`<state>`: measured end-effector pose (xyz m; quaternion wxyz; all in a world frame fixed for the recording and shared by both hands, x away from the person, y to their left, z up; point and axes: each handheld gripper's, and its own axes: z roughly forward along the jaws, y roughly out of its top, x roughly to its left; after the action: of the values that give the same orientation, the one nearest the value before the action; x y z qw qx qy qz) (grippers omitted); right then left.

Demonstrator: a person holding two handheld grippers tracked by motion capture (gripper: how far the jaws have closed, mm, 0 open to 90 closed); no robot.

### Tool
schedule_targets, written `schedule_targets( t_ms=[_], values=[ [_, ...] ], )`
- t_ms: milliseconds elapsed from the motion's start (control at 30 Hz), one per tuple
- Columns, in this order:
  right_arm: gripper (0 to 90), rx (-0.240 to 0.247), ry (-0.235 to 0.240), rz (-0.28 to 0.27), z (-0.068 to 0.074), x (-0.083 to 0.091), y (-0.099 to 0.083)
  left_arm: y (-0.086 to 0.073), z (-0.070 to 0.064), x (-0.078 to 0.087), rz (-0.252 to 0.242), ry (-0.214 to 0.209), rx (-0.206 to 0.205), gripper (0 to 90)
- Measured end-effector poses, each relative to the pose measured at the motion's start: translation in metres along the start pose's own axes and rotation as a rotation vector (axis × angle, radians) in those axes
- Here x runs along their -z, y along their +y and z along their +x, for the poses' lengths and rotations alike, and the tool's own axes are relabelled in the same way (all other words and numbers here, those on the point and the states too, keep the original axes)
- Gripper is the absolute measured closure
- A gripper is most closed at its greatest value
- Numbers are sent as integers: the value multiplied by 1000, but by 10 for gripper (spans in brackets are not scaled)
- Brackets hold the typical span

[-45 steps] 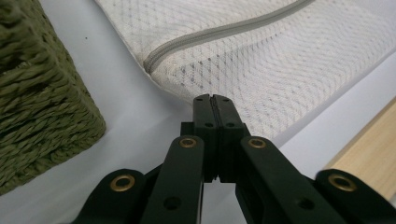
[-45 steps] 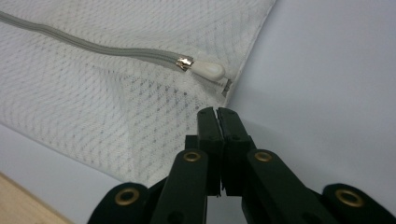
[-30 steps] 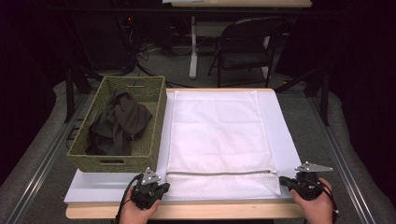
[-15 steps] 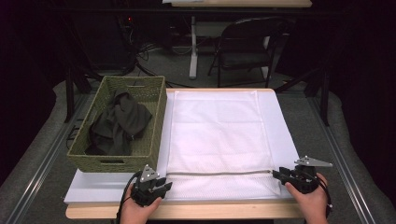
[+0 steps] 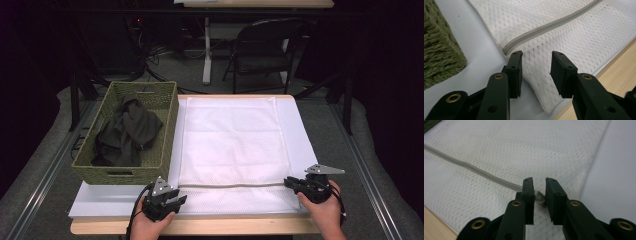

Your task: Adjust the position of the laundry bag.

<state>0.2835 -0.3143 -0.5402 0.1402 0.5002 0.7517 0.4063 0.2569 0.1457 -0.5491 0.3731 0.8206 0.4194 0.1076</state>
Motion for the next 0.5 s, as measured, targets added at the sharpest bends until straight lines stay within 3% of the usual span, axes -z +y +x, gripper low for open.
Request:
schedule_targets(
  t_ms=[100,233,300,400,500],
  values=[
    [700,14,21,4,5,-3,1,1,0,0,0,-4,-6,615],
    [657,12,2,-30,5,1,9,1,0,-1,-5,-5,-3,601],
    [649,2,-24,-20,0,2,14,1,0,-1,-4,-4,-4,594],
    [665,-60,-48,15,-9,0,22,1,-1,-1,-3,-1,-7,590],
    [668,-91,-93,73,-19,-5,25,1,0,-1,-6,-1,-10,588]
  ],
)
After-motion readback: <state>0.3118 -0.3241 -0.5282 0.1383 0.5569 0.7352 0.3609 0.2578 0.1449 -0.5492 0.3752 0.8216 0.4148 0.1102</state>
